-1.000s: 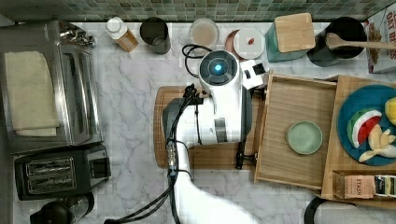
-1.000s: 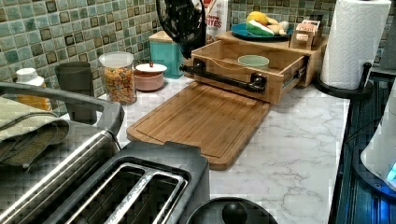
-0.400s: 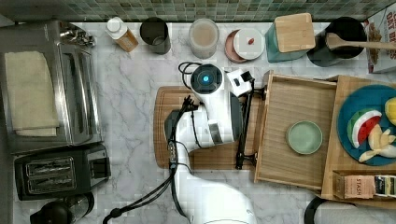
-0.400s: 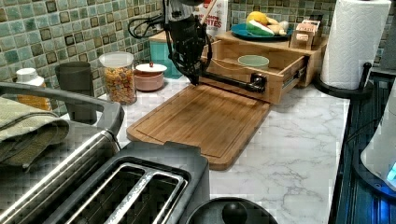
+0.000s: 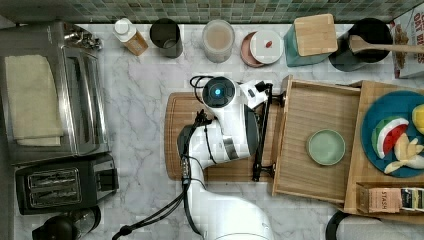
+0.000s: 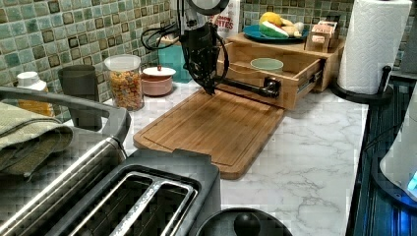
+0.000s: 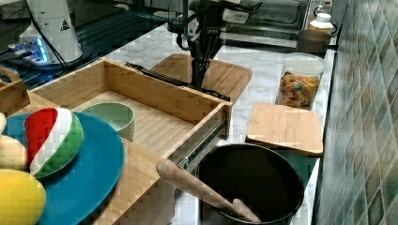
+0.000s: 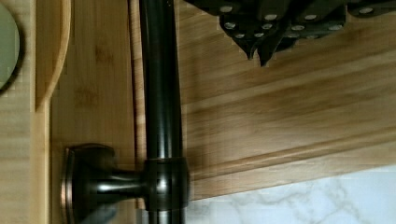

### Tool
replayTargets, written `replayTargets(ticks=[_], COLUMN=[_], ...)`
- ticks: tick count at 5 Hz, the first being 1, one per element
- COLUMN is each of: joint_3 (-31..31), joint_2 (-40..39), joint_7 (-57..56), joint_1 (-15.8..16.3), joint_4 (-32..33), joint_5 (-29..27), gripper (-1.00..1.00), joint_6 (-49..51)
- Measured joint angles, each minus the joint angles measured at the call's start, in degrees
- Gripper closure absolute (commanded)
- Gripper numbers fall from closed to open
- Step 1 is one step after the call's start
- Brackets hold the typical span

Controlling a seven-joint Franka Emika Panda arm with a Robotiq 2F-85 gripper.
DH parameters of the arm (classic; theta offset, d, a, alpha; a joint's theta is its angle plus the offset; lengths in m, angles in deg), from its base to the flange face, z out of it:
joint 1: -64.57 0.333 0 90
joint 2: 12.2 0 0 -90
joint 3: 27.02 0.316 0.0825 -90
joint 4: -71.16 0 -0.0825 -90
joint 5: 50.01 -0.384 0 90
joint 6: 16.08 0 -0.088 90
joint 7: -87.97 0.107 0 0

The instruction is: Close the drawer.

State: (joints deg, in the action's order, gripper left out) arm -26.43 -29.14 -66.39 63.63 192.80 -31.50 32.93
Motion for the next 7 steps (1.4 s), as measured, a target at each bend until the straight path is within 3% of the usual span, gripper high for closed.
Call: replayTargets(ticks=[1, 4, 6, 7], joint_3=[0.0, -1.0, -1.1, -1.0], joint_2=[0.0, 0.5, 3.6, 3.3], joint_7=[-7.4, -15.2, -27.5, -34.2], joint_1=[-0.1, -1.7, -7.1, -10.8], joint_4=[-0.1, 0.8, 3.9, 4.3], joint_5=[0.0, -0.6, -0.9, -4.9], gripper=[1.00, 1.00, 1.00, 1.00], joint_6=[0.0, -3.5, -4.9, -7.8])
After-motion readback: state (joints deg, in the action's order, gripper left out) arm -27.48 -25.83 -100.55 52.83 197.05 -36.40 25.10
